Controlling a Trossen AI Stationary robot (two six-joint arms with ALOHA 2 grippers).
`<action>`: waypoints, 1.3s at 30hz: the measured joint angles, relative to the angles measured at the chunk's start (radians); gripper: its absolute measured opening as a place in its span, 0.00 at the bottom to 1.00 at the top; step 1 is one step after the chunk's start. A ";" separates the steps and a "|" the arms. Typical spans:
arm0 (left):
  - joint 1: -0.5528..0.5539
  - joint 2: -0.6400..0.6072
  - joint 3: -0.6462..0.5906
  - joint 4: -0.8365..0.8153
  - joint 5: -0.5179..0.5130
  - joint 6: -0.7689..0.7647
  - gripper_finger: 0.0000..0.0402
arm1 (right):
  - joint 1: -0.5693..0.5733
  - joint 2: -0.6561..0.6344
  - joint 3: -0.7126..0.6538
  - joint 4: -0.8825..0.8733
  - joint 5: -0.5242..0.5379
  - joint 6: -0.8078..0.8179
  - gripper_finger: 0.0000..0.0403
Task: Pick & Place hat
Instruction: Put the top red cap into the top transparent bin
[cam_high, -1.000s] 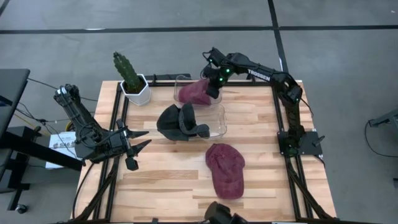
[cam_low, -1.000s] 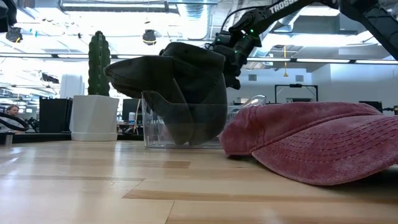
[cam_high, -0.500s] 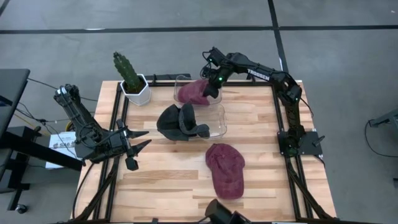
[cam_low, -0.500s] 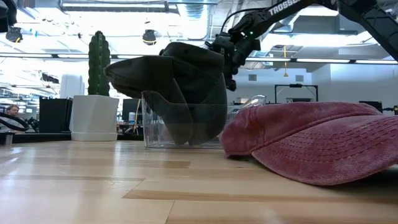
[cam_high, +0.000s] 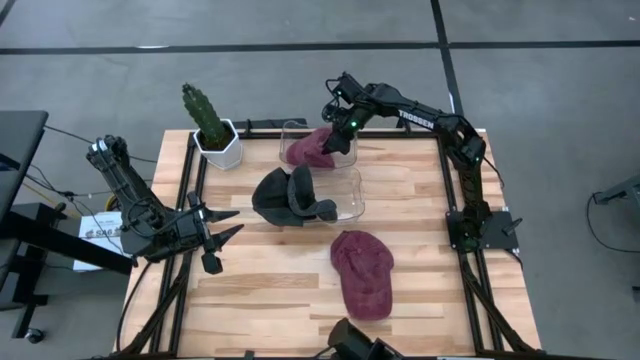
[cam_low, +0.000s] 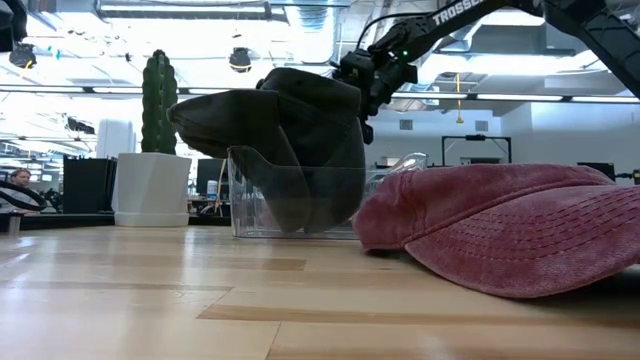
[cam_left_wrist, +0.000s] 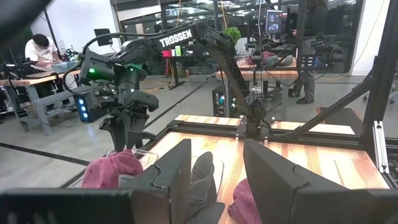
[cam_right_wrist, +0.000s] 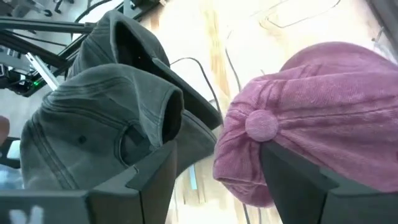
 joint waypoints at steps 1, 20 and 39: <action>0.000 0.000 0.000 0.000 0.000 0.000 0.36 | 0.003 0.000 0.000 0.003 0.002 -0.002 0.55; 0.000 0.000 0.000 -0.004 0.000 0.000 0.36 | 0.058 -0.012 0.010 0.040 0.348 -0.105 0.01; 0.000 0.032 0.000 -0.017 0.000 0.000 0.36 | 0.181 -0.017 0.243 -0.153 0.764 -0.172 0.00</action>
